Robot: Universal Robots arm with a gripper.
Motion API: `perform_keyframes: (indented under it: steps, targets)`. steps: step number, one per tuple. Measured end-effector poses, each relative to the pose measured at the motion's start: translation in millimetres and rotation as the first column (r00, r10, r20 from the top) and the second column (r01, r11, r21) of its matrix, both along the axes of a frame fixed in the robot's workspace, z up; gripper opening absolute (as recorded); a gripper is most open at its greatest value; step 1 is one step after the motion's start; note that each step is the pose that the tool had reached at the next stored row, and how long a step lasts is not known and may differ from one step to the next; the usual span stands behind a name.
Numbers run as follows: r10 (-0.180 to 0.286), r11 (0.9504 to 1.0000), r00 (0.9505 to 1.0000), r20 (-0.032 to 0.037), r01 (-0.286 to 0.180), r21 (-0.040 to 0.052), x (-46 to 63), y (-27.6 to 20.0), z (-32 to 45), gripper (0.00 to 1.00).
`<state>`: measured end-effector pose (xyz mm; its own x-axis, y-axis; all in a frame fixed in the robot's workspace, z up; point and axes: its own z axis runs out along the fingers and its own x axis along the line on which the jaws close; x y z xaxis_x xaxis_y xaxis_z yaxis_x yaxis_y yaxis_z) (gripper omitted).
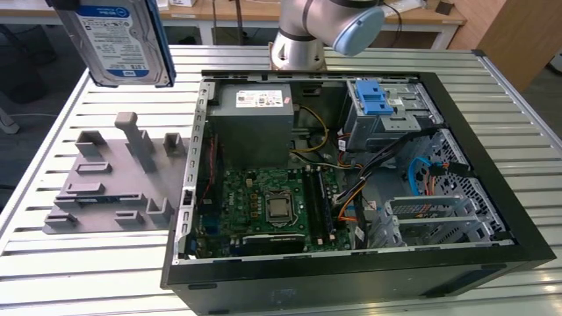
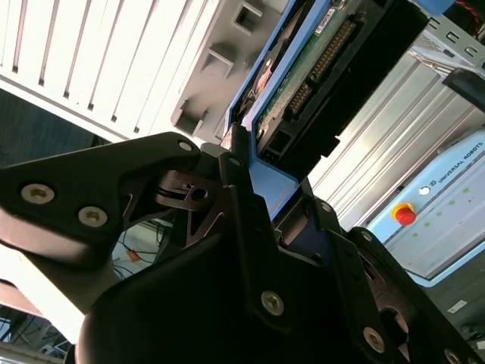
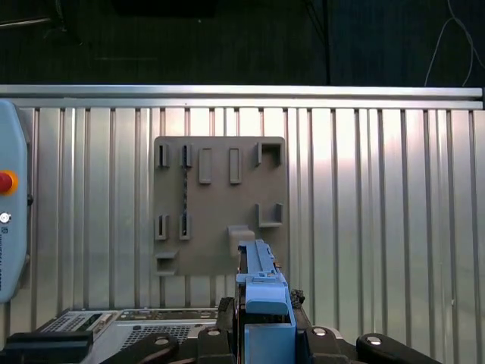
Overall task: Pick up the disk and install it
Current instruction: 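Pick up the disk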
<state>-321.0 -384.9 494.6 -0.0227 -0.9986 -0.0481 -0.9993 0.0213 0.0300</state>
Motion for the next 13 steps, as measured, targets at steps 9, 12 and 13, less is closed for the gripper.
perform_keyframes:
  steps: [9,12,13]
  targets:
    - [0.0,1.0,1.0,-0.0003,0.0,0.0,21.4,0.0,0.0,0.36]
    - [0.0,1.0,1.0,-0.0005,0.0,-0.0001,28.9,0.0,0.1,0.36]
    - [0.0,1.0,1.0,-0.0005,0.0,-0.0001,31.6,0.0,0.0,0.36]
